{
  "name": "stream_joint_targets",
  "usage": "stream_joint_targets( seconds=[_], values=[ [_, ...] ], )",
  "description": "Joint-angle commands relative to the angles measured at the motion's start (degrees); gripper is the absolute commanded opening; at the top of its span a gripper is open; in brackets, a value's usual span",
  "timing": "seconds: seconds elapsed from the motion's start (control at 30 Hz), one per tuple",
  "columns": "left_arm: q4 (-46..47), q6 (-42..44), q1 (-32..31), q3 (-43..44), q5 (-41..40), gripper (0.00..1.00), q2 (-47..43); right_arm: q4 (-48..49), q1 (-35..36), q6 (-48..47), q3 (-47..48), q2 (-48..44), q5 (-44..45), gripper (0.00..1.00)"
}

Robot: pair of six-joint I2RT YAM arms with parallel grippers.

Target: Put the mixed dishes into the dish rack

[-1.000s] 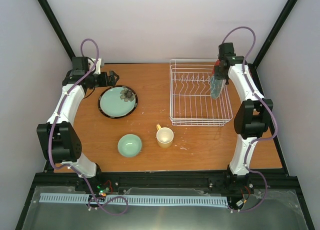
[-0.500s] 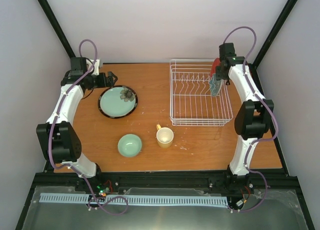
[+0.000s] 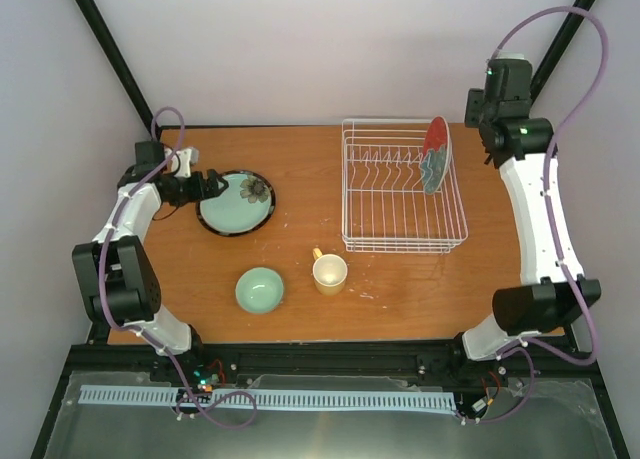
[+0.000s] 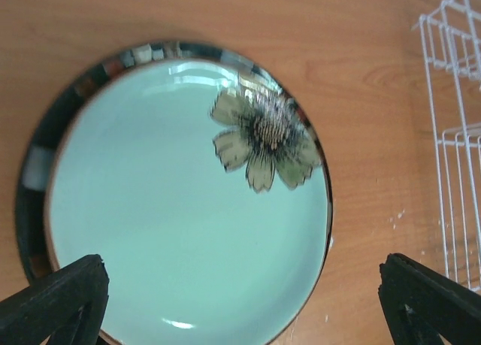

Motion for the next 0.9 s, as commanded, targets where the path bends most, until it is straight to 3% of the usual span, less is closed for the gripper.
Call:
stream_joint_targets(
  seconds=[0.0, 0.4, 0.47, 0.6, 0.87],
  values=[
    [0.4, 1.8, -0.3, -2.6, 1.5, 0.98, 1.0, 1.3, 2.8, -0.3, -3.2, -2.1, -0.4, 0.61],
    [0.0, 2.5, -0.2, -3.1, -10.2, 0.96, 1.0, 0.5, 10.1, 0.2, -5.6, -2.3, -2.4, 0.61],
    [-0.1, 2.6, -0.3, -3.1, -10.9, 0.91, 1.9, 0.5, 10.7, 0.0, -5.5, -2.3, -2.7, 0.61],
    [0.5, 2.6, -0.2, -3.2, -11.3, 0.72, 3.6, 0.5, 11.5, 0.1, -5.3, -2.3, -3.1, 0.61],
    [1.6, 2.6, -0.3, -2.2, -12.9, 0.69, 7.5, -0.3, 12.8, -0.1, -4.2, -2.2, -2.9, 0.61]
  ],
)
